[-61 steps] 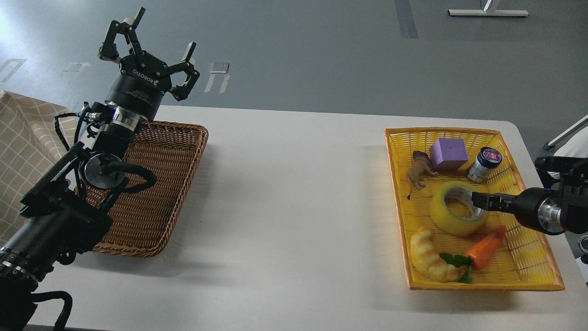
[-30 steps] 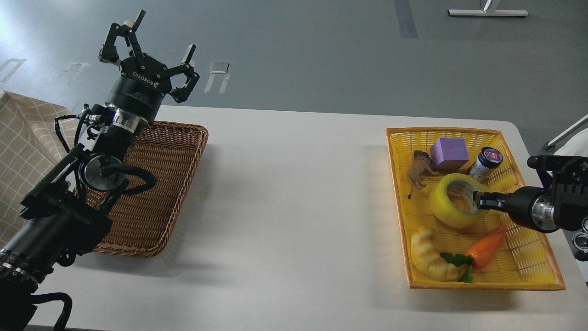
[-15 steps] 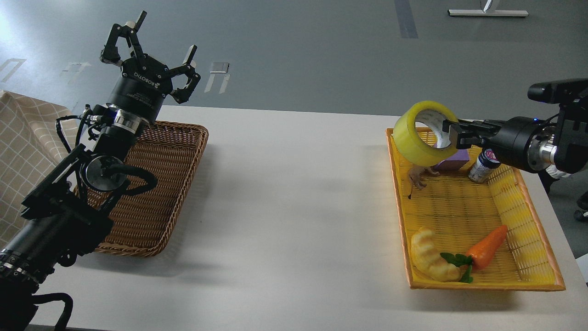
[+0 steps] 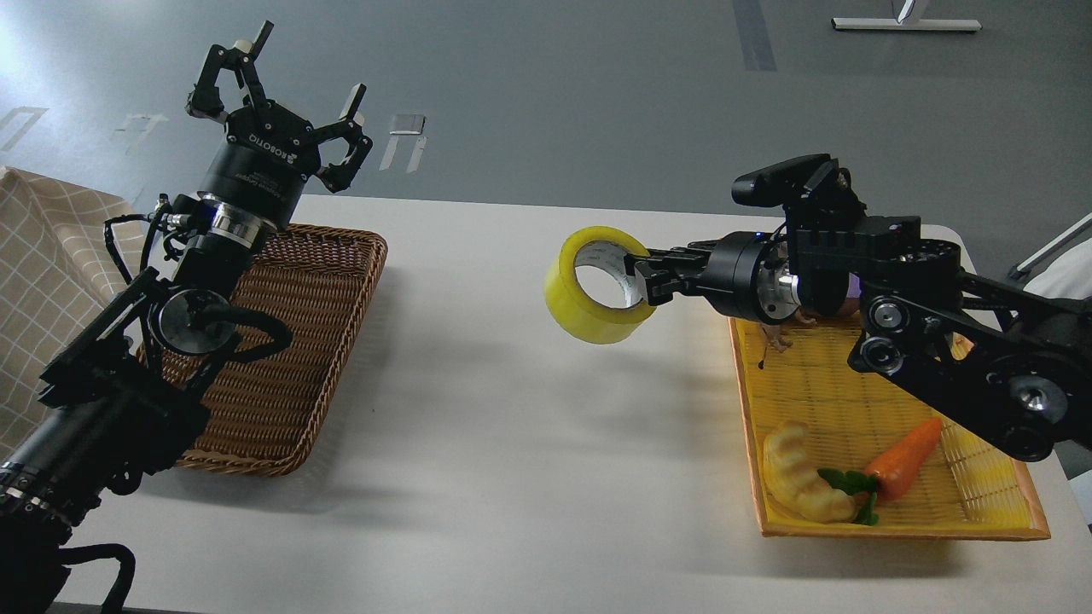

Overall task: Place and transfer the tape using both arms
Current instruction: 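Lift the tape roll with the right gripper and set it on the table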

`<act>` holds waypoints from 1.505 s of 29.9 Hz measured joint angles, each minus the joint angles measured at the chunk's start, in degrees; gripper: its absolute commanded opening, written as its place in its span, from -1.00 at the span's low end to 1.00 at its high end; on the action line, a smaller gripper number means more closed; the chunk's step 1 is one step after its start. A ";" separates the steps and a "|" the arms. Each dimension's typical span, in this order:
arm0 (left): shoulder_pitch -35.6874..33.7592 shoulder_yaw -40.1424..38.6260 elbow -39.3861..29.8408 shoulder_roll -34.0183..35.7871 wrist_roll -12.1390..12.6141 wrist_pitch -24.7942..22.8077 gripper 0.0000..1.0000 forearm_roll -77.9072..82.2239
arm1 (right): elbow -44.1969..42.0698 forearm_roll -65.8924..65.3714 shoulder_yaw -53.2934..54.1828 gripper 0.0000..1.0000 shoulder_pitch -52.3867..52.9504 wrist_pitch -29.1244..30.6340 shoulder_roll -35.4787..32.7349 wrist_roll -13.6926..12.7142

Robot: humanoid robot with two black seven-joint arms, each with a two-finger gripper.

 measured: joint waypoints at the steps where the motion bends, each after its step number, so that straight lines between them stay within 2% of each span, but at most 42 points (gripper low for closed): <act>1: 0.00 0.00 0.00 -0.02 0.00 0.00 0.98 0.00 | -1.58 -0.06 -1.34 -1.00 0.36 0.00 1.54 -0.01; 9: -0.01 -0.08 0.00 -0.14 -0.14 0.00 0.98 0.00 | -10.49 -0.25 -9.85 -1.00 2.66 0.00 9.37 -0.05; 16: 0.42 -0.93 -0.01 -0.10 -0.28 0.00 0.98 -0.09 | -17.58 -0.49 -12.52 -1.00 3.66 0.00 14.63 -0.06; 32: 0.78 -1.48 -0.01 -0.42 -0.28 0.00 0.98 -0.01 | -23.06 -0.80 -14.04 -1.00 4.95 0.00 18.78 -0.01; 35: 0.78 -1.49 -0.01 -0.45 -0.28 0.00 0.98 0.00 | -24.25 -0.73 -13.87 -0.75 4.96 0.00 19.91 -0.01; 36: 0.78 -1.49 -0.01 -0.50 -0.28 0.00 0.98 0.00 | -24.37 -0.69 -13.74 -0.57 4.98 0.00 20.09 -0.01; 38: 0.77 -1.48 -0.01 -0.57 -0.28 0.00 0.98 0.00 | -24.48 -0.60 -13.34 -0.38 5.03 0.00 20.30 0.01; 41: 0.77 -1.43 -0.01 -0.58 -0.28 0.00 0.98 0.00 | -24.58 -0.50 -12.43 0.09 5.06 0.00 20.66 0.12; 42: 0.76 -1.41 -0.01 -0.55 -0.28 0.00 0.98 0.00 | -24.62 -0.50 -12.16 0.43 5.07 0.00 20.74 0.12; 43: 0.74 -1.41 -0.01 -0.48 -0.28 0.00 0.98 0.00 | -24.65 -0.50 -12.00 0.58 5.07 0.00 20.79 0.12; 44: 0.71 -1.40 -0.01 -0.39 -0.28 0.00 0.98 0.00 | -24.66 -0.49 -11.67 0.85 5.07 0.00 20.82 0.13; 45: 0.69 -1.40 -0.01 -0.33 -0.28 0.00 0.98 0.00 | -24.66 -0.47 -11.21 0.88 5.07 0.00 20.84 0.13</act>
